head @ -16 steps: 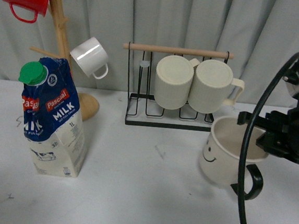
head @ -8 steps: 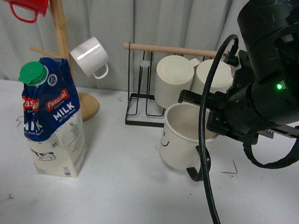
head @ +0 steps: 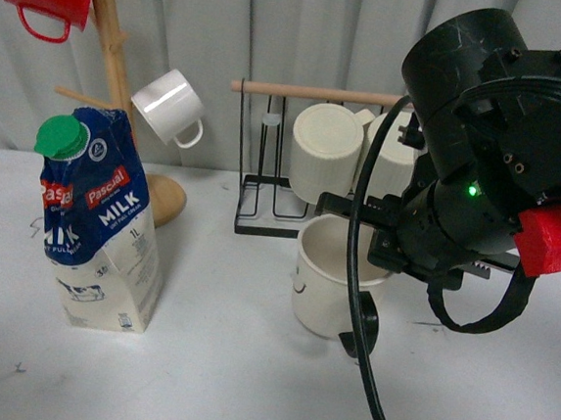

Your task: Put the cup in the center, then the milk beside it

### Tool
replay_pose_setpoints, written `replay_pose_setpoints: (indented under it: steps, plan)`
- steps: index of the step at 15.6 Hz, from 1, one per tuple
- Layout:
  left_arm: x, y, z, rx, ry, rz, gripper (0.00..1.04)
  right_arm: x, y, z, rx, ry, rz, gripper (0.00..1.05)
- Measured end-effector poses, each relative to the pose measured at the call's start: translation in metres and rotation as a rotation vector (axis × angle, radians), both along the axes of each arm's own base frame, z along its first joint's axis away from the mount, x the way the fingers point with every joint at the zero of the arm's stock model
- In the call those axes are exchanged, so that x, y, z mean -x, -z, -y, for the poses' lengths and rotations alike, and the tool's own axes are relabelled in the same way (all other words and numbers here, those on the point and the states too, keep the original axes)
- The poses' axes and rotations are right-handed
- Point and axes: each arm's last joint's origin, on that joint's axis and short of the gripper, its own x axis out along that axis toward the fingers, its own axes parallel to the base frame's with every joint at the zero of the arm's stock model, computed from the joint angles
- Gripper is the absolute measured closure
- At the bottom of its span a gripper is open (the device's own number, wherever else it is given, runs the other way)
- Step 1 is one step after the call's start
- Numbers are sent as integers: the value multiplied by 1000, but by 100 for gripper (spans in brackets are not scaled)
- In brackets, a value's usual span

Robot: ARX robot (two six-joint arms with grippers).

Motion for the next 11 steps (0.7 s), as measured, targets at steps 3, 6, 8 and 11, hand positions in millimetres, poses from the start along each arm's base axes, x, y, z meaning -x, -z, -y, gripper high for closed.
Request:
replay_pose_setpoints:
  steps: [3,6,8,11]
  plan:
    - [0,0,0,0,0,0,7,-1,10,0,-2,19,-13,101]
    - [0,0,0,0,0,0,7,-3,10,4,-1,31,-7,101]
    - [0,0,0,0,0,0,7,-3,11,5,-7,30,-10,87]
    - [0,0,0,0,0,0,7,-3,9,4,-31,14,-10,54]
